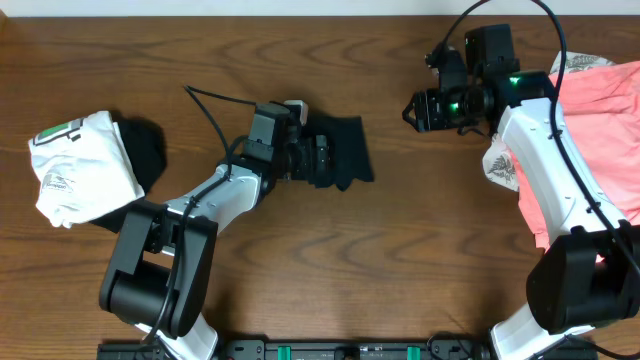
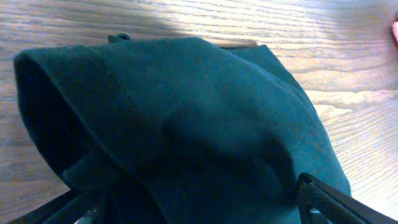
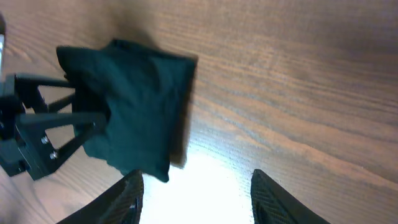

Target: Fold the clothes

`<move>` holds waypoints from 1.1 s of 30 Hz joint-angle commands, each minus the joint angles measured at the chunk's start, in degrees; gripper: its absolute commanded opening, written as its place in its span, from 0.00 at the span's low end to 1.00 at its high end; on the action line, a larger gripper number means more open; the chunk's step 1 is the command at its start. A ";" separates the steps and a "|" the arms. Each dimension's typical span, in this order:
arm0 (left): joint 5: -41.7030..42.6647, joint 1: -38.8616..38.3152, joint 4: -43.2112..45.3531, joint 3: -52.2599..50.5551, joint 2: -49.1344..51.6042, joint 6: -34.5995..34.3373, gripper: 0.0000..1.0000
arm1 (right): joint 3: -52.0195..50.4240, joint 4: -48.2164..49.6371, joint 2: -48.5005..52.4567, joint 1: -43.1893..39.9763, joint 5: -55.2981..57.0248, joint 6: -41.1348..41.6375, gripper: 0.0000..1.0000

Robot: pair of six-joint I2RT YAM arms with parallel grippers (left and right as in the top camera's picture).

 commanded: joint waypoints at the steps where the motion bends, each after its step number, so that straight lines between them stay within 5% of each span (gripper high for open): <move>1: 0.76 1.27 -0.37 0.22 -2.34 0.81 0.94 | -0.04 -1.49 0.33 -0.37 -0.50 -4.63 0.50; 4: -1.57 4.07 -2.80 0.22 -7.48 2.08 0.94 | -0.04 -1.88 0.33 -0.39 -1.55 -4.92 0.09; 6: -4.57 5.90 -5.27 0.22 -10.69 2.10 0.94 | -0.04 -1.14 0.33 -0.39 -4.76 -4.90 0.01; 15: -10.34 16.13 -16.81 0.22 -22.84 2.03 0.95 | -0.20 11.28 0.92 2.27 -30.53 0.57 0.02; 26: -10.86 20.79 -25.20 0.22 -24.04 2.03 0.95 | -0.20 35.47 17.79 11.15 -41.46 20.46 0.04; 33: -10.84 20.79 -25.35 0.22 -24.04 2.03 0.95 | -0.20 36.92 30.88 12.96 -41.46 25.00 0.02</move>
